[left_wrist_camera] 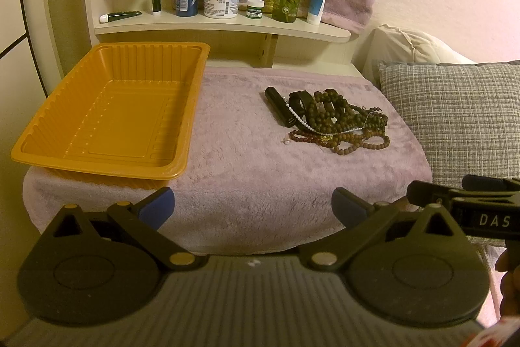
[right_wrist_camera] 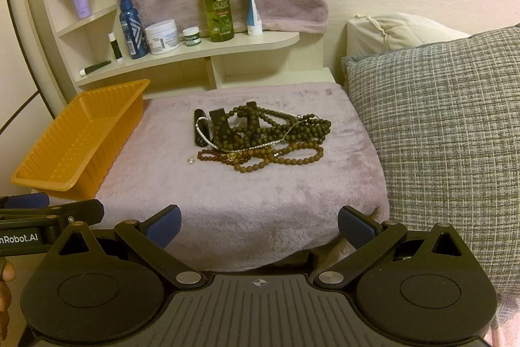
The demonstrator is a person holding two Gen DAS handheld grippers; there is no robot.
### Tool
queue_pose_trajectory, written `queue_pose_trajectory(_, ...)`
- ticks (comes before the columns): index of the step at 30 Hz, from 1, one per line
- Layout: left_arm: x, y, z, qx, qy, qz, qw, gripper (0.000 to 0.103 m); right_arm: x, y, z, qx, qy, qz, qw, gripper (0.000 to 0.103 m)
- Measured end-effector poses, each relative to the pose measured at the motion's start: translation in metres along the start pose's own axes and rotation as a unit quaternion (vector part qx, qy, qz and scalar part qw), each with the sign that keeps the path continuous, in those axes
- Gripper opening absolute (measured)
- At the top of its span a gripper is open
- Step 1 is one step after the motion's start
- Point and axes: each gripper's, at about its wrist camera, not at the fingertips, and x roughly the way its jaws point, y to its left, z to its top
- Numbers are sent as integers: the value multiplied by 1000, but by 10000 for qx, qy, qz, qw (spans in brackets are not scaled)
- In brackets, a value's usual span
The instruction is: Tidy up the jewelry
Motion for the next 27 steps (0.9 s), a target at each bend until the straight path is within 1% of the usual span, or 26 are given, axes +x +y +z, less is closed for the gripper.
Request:
queue_pose_trajectory(7,-1,2,0,-71,-15,-20,10000,102,-1,0,2,-4,1,14,10000,102)
queue_pose_trajectory(10,-3,5,1,-162,-80,-59,9998,102,-1,0,2,9,-16,21,10000,102)
queue_pose_trajectory(13,-7,14,2,-403,-192,-104,9989,99,0,1,2,8,-34,31,10000,102)
queue_pose_trajectory(15,-12,25,4,-669,-373,-129,9970,98,0,1,2,14,-47,38,10000,102)
queue_pose_trajectory(18,-23,44,7,-1012,-706,-141,9923,97,1,0,1,34,-99,29,9999,102)
queue_pose_trajectory(21,-31,72,10,-1492,-1036,-114,9833,93,2,0,2,13,-129,24,9999,102)
queue_pose_trajectory(23,-33,94,11,-1764,-1211,80,9768,86,4,1,2,-38,-135,31,9999,102)
queue_pose_trajectory(25,-35,116,10,-1987,-1399,281,9696,84,7,4,2,-96,-141,47,9998,102)
queue_pose_trajectory(27,-35,138,9,-2107,-1564,609,9630,80,9,7,2,-163,-131,46,9998,102)
